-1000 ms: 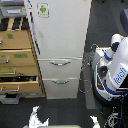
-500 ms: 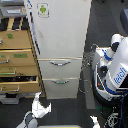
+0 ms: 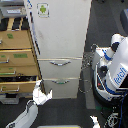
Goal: Opening the fridge
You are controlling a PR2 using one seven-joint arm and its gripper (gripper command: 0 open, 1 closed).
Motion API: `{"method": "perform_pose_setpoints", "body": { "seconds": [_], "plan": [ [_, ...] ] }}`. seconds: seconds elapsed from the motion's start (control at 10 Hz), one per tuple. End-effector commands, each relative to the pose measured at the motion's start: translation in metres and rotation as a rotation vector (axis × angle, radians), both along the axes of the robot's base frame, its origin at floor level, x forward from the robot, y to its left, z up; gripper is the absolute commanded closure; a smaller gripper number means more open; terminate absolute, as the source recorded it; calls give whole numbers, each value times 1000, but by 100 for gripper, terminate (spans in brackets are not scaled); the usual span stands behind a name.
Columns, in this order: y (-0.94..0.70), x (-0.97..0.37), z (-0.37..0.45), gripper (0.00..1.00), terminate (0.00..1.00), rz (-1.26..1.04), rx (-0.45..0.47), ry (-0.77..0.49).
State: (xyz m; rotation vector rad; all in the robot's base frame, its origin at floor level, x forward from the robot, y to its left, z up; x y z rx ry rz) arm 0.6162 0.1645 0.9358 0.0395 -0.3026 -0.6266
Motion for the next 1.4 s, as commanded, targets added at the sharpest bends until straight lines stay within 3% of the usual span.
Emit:
{"method": "perform_pose_setpoints", "body": {
  "seconds": [0.1,0.4,0.7,1.0,1.4],
  "plan": [
    [14,133,59,0,0,261,-14,51],
    [16,185,65,0,0,369,6,65],
    [22,214,72,0,0,448,-33,102],
    [24,230,82,0,0,455,50,78],
    [68,243,104,0,0,473,82,69]
  ]
}}
